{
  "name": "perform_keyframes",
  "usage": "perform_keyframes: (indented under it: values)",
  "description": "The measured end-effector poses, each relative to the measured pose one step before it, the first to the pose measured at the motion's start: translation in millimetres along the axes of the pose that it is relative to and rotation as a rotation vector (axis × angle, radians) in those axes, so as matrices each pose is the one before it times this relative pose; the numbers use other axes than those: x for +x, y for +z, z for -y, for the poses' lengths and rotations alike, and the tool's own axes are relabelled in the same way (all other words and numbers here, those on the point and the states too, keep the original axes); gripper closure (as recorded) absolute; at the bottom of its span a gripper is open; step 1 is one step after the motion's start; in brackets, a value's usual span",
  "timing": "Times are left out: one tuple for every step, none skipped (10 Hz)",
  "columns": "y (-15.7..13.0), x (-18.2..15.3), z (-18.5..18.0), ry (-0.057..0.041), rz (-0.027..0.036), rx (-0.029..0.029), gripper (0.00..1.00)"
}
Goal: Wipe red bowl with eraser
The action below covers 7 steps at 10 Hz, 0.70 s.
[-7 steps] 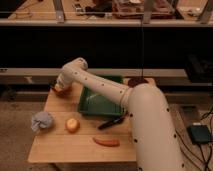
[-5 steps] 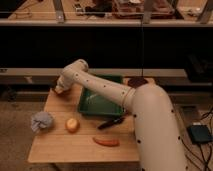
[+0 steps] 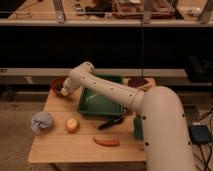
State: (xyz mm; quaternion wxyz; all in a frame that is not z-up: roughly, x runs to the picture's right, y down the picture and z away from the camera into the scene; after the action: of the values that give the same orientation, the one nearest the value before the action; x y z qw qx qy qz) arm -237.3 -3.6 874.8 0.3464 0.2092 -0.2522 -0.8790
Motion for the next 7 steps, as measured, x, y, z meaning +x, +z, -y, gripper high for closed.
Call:
perform_keyframes:
  values:
    - [-0.45,-1.33,-1.60,0.00545,0.00183,-0.00219,1.00]
    - [-0.05,-3.14,-4.54,0.00799,0.00597,-0.00632,1.00]
    - [-0.51,-2.00,-5.43,0.00683,0.00541,-0.00817,1.00]
    - [0.49,-1.50,-7.45,0.00849,0.00402,-0.00984,1.00]
    - [0.46,1.35,-3.76,0.00496,-0.00086,-0.00464,1.00]
    - [0.96,2.43,-4.83,0.00476,-0.00321,-0.00555,1.00]
    - [0.34,5.82,-9.05,0.00384,-0.00840,-0.00676,1.00]
